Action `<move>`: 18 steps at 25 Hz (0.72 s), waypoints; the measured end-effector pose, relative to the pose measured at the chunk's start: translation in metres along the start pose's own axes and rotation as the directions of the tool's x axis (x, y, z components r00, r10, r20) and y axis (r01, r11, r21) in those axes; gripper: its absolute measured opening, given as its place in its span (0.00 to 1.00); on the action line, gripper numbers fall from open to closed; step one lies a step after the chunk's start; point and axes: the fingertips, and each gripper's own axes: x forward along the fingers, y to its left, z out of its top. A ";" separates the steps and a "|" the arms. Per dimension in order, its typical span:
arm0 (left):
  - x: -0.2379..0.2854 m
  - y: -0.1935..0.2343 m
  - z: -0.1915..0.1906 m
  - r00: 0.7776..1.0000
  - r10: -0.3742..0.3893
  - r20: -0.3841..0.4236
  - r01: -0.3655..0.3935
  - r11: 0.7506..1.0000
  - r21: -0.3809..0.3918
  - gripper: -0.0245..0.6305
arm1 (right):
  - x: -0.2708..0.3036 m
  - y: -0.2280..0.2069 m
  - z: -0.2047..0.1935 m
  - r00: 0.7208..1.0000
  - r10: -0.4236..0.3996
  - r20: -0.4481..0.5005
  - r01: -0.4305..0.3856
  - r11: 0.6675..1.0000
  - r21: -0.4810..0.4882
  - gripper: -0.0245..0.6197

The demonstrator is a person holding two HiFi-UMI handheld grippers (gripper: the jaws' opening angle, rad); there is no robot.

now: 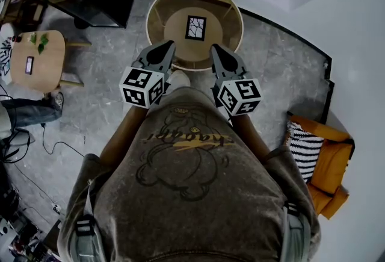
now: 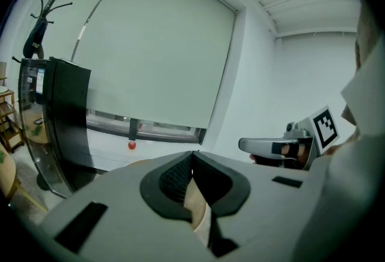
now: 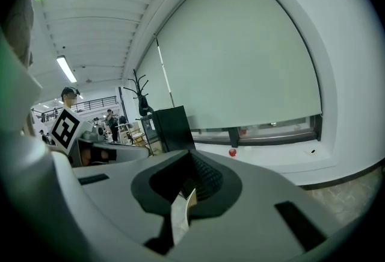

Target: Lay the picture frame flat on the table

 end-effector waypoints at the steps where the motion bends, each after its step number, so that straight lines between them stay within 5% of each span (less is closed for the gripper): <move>1: 0.000 -0.001 0.000 1.000 0.000 0.001 0.000 1.000 -0.002 0.06 | -0.001 -0.001 -0.001 1.000 -0.002 -0.001 0.002 1.000 0.001 0.07; 18: 0.011 -0.003 0.009 1.000 0.001 0.022 -0.001 1.000 -0.012 0.06 | -0.002 -0.011 -0.002 1.000 -0.001 -0.010 0.001 1.000 -0.008 0.07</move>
